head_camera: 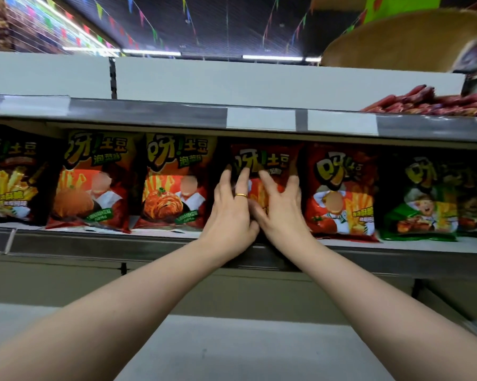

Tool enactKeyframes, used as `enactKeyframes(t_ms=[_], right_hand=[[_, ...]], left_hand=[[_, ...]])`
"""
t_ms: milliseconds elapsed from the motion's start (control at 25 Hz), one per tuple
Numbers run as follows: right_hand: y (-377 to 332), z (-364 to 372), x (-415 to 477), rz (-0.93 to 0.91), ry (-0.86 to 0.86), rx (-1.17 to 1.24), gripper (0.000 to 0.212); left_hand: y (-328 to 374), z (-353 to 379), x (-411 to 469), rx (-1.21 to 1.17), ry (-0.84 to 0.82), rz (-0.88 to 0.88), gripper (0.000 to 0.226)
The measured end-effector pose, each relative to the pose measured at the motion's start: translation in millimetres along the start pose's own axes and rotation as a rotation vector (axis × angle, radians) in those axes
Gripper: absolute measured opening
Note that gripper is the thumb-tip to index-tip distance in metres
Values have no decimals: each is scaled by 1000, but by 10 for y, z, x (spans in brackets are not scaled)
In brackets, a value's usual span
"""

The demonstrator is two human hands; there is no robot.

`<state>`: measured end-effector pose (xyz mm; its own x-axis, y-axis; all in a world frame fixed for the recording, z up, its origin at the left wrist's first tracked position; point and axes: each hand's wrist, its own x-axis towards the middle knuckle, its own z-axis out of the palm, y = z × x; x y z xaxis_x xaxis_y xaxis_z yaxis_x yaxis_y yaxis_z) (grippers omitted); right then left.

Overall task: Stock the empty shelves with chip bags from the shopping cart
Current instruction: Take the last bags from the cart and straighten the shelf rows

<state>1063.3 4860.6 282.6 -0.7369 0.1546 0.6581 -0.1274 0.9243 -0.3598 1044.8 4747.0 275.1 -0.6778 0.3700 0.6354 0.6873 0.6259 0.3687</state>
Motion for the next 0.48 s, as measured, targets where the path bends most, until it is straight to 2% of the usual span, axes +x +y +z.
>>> enactKeyframes(t_ms=[80,160,320,480], right_hand=[[62,-41,39,42,-60,219,64],[105,-89,93,61,-112,321,67],[164,-123,136,50,-168,407,73],[202,-137,201,57,-227,453,76]], left_hand=[[53,57,22,-58,-9,-67,89],[76,71,35,-99,-19,-146,94],[64,89,39,-93,14,-195,98],[53,118,38,-5,16,-182,89]])
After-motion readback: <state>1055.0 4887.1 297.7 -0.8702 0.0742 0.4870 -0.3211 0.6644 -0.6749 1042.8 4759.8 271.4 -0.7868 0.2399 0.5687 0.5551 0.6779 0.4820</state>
